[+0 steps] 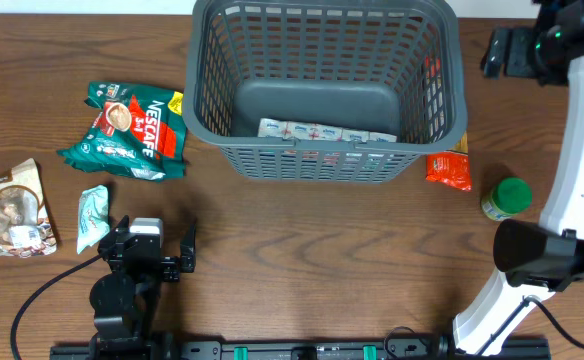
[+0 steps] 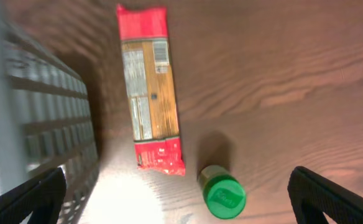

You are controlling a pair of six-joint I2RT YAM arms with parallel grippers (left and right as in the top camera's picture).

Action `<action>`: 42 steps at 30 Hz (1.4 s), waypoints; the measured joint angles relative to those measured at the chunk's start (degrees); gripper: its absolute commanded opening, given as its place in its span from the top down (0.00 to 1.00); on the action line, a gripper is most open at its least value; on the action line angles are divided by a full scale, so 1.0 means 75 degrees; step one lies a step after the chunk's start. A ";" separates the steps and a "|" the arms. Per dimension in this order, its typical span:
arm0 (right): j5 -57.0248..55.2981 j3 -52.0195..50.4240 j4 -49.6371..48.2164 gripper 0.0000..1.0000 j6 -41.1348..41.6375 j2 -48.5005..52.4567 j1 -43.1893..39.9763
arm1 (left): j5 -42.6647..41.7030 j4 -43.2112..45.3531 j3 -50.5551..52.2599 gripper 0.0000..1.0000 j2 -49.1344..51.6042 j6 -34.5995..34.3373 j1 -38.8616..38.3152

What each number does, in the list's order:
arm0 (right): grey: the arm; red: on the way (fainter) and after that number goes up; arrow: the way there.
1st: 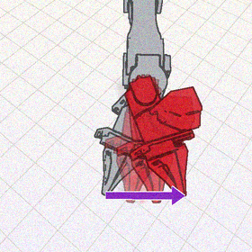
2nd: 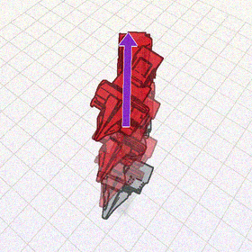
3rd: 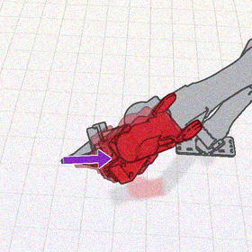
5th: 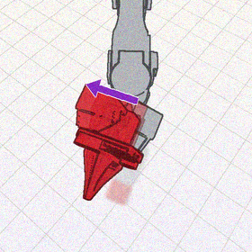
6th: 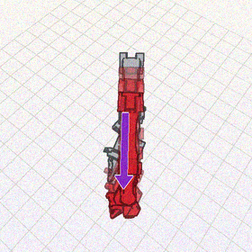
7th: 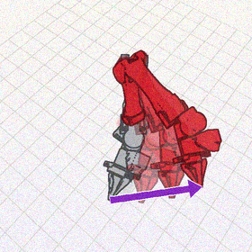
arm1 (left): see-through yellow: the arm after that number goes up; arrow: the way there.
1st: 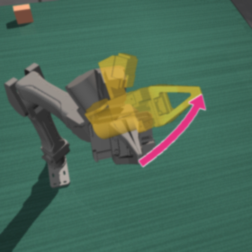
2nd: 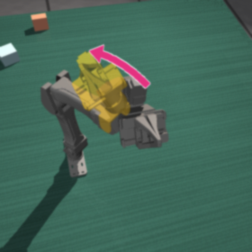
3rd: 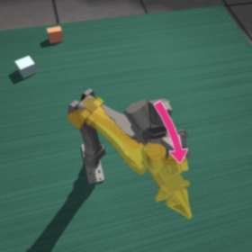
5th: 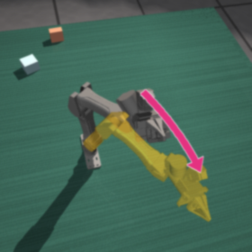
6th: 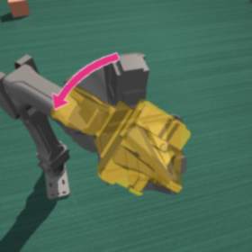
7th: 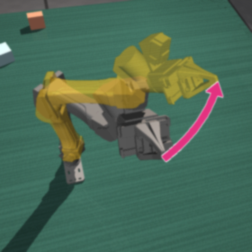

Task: Pack container
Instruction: 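Move the right gripper back to the orange spaghetti pack, then grasp the spaghetti pack with the right gripper and lift it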

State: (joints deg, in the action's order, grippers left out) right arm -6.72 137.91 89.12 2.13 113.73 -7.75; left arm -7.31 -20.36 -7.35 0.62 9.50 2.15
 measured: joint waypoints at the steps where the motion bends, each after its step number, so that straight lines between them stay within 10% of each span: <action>1: 0.0000 -0.0376 -0.0169 0.01 0.0006 0.0003 -0.0017 | 0.0000 -0.0003 0.0000 0.01 0.0000 0.0000 0.0000; 11: 0.0105 -0.3471 -0.1778 0.01 0.0006 0.0085 -0.0058 | 0.0000 0.0000 0.0000 0.01 0.0000 0.0000 0.0000; 42: 0.1177 -0.6580 -0.5496 0.01 -0.1145 0.0085 -0.0373 | 0.0000 -0.0003 0.0000 0.01 0.0000 0.0000 0.0000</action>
State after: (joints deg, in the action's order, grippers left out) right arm 2.11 88.55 47.90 -6.46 114.37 -10.55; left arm -7.31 -20.38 -7.35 0.62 9.50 2.15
